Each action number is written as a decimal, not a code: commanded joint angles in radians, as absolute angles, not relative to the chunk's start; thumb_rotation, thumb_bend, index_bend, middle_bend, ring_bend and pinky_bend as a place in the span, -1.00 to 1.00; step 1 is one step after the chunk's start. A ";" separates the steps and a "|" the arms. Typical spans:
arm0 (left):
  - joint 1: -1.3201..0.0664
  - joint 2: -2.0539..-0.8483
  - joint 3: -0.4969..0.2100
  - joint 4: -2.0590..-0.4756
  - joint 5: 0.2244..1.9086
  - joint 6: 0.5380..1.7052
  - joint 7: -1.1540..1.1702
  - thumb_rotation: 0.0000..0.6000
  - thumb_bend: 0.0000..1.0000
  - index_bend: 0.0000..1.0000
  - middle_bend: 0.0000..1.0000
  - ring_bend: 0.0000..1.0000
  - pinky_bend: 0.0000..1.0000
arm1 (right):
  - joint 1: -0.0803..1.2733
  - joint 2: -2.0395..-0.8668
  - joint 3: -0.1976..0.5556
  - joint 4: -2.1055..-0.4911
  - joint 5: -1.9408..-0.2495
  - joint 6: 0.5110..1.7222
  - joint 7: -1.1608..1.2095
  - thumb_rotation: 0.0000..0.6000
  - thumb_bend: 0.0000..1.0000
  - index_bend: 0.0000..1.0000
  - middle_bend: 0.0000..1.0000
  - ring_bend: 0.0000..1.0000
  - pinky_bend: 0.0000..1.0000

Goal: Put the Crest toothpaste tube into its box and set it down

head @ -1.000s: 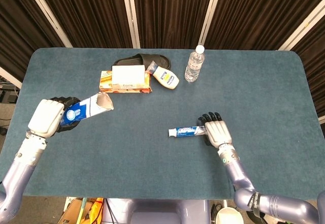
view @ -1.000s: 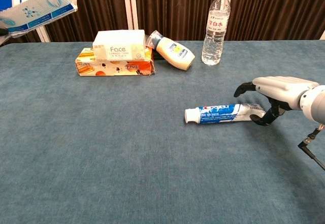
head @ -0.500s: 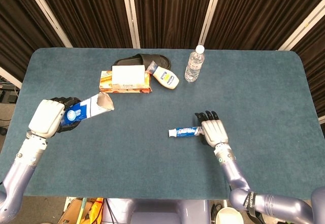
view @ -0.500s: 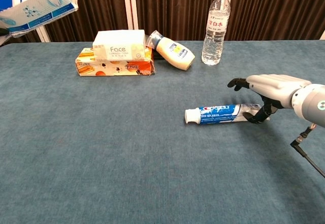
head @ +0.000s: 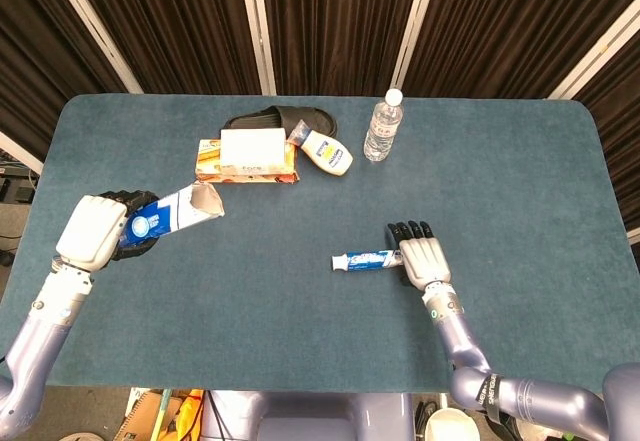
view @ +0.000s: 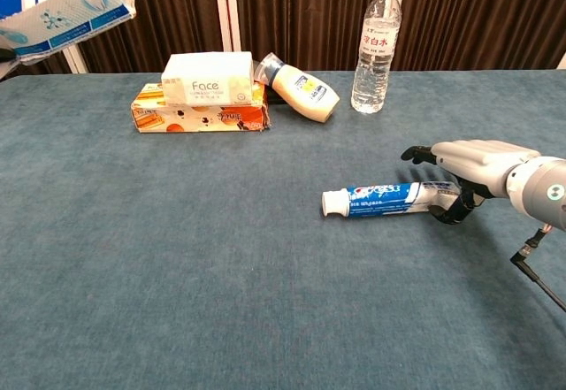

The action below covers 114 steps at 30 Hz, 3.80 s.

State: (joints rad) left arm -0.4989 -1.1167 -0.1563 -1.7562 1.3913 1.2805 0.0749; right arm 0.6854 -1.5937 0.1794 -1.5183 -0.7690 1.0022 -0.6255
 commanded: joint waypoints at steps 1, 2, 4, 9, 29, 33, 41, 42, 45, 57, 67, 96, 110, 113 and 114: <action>-0.498 -1.118 -0.157 -1.754 1.393 1.281 0.074 1.00 -0.22 -0.13 0.10 0.04 0.12 | 0.684 -1.602 0.178 -1.503 -0.781 1.018 -0.619 1.00 -0.08 -0.25 -0.39 -0.53 -0.39; -0.498 -1.119 -0.157 -1.753 1.394 1.280 0.074 1.00 -0.22 -0.13 0.10 0.04 0.12 | 0.683 -1.606 0.177 -1.497 -0.788 1.027 -0.616 1.00 -0.08 -0.07 -0.23 -0.37 -0.23; -0.497 -1.119 -0.157 -1.753 1.395 1.278 0.074 1.00 -0.22 -0.13 0.10 0.04 0.12 | 0.678 -1.615 0.177 -1.485 -0.801 1.040 -0.602 1.00 -0.05 0.38 0.17 0.02 0.22; -0.496 -1.121 -0.158 -1.750 1.397 1.275 0.073 1.00 -0.22 -0.13 0.10 0.04 0.12 | 0.664 -1.615 0.172 -1.485 -0.854 1.060 -0.556 1.00 0.12 0.94 0.63 0.47 0.67; -0.505 -1.159 -0.172 -1.709 1.377 1.248 0.049 1.00 -0.22 -0.12 0.10 0.04 0.12 | 0.597 -1.405 0.158 -1.659 -1.146 1.145 -0.367 1.00 0.19 1.00 0.74 0.57 0.75; -0.526 -1.189 -0.195 -1.682 1.367 1.233 0.013 1.00 -0.22 -0.12 0.10 0.04 0.12 | 0.580 -1.329 0.174 -1.663 -1.226 1.186 -0.301 1.00 0.19 1.00 0.74 0.57 0.75; -0.580 -1.262 -0.232 -1.607 1.345 1.195 -0.004 1.00 -0.22 -0.12 0.11 0.04 0.12 | 0.544 -1.168 0.217 -1.694 -1.284 1.222 -0.155 1.00 0.19 1.00 0.75 0.57 0.75; -0.584 -1.270 -0.233 -1.600 1.345 1.193 -0.003 1.00 -0.22 -0.12 0.11 0.04 0.12 | 0.541 -1.154 0.219 -1.697 -1.289 1.223 -0.142 1.00 0.19 1.00 0.75 0.57 0.75; -0.598 -1.298 -0.235 -1.573 1.352 1.189 -0.004 1.00 -0.22 -0.12 0.11 0.04 0.12 | 0.533 -1.109 0.228 -1.707 -1.306 1.228 -0.108 1.00 0.19 1.00 0.75 0.57 0.75; -0.682 -1.407 -0.216 -1.394 1.485 1.177 -0.096 1.00 -0.22 -0.13 0.11 0.04 0.12 | 0.525 -0.948 0.275 -1.702 -1.434 1.278 0.025 1.00 0.19 1.00 0.75 0.57 0.75; -0.739 -1.446 -0.207 -1.359 1.516 1.136 -0.066 1.00 -0.22 -0.12 0.11 0.04 0.12 | 0.507 -0.851 0.296 -1.736 -1.488 1.319 0.086 1.00 0.19 1.00 0.75 0.57 0.75; -0.785 -1.707 -0.246 -1.078 1.585 1.380 -0.203 1.00 -0.22 -0.15 0.09 0.04 0.12 | 0.489 -0.739 0.291 -1.856 -1.591 1.347 0.167 1.00 0.19 1.00 0.75 0.57 0.75; -0.854 -1.744 -0.261 -1.082 1.585 1.339 -0.158 1.00 -0.22 -0.15 0.09 0.04 0.12 | 0.503 -0.732 0.292 -1.908 -1.618 1.338 0.162 1.00 0.19 1.00 0.75 0.57 0.75; -0.864 -1.751 -0.265 -1.092 1.581 1.332 -0.147 1.00 -0.22 -0.15 0.09 0.04 0.12 | 0.506 -0.736 0.289 -1.912 -1.620 1.333 0.159 1.00 0.19 1.00 0.75 0.57 0.75; -0.868 -1.753 -0.266 -1.095 1.581 1.330 -0.143 1.00 -0.22 -0.15 0.09 0.04 0.12 | 0.507 -0.738 0.288 -1.912 -1.620 1.331 0.157 1.00 0.19 1.00 0.75 0.57 0.75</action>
